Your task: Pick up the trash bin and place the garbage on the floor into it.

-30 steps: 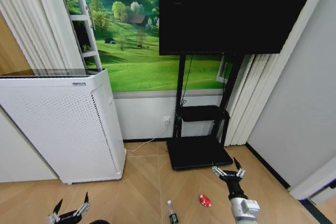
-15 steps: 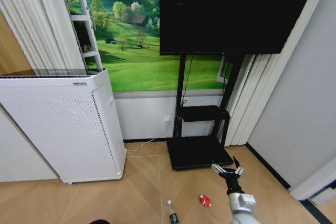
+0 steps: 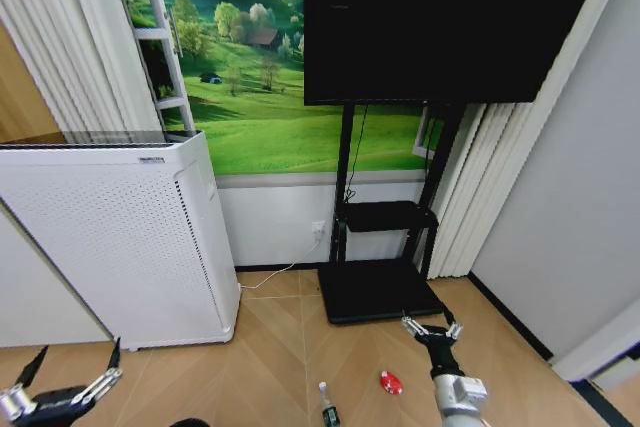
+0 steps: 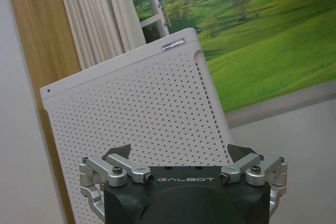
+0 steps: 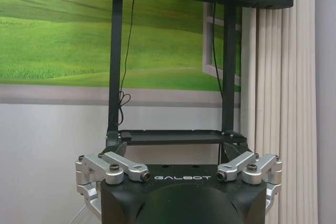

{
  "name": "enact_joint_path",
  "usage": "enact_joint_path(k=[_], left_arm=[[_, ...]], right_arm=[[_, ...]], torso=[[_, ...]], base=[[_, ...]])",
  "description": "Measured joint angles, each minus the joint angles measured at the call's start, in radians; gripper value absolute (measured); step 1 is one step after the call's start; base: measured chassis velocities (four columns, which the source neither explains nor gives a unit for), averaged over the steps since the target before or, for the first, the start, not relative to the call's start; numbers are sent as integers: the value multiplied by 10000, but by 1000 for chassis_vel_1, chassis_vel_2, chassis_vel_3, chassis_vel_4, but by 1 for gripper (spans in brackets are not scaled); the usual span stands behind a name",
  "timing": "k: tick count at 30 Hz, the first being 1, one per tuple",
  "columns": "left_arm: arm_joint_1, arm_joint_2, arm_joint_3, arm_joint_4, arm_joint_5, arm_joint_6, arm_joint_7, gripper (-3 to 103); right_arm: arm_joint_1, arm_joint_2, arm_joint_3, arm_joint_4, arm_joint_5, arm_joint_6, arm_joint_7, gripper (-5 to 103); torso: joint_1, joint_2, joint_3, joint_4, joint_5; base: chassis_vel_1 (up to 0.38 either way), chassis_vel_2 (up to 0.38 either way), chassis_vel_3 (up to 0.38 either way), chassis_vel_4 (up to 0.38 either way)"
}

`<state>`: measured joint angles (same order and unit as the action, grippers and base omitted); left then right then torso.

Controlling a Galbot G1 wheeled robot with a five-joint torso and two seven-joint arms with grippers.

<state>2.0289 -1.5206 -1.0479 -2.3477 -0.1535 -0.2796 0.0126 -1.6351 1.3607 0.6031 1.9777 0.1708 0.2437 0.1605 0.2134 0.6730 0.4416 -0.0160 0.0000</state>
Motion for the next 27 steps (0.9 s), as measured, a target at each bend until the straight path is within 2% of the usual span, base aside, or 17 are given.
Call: enact_joint_path(k=[7, 27], left_arm=[[-262, -79, 582, 34, 468, 194, -65, 100], [-302, -96, 486, 244, 309, 148, -34, 100]], right_arm=[[-218, 163, -76, 41, -101, 214, -99, 100], [-117, 120, -117, -119, -231, 391, -426, 100]], torso=[[-128, -302, -180, 0, -1], [-497, -1236, -746, 1, 0]], base=[[0, 0, 0, 0], [0, 0, 0, 0]])
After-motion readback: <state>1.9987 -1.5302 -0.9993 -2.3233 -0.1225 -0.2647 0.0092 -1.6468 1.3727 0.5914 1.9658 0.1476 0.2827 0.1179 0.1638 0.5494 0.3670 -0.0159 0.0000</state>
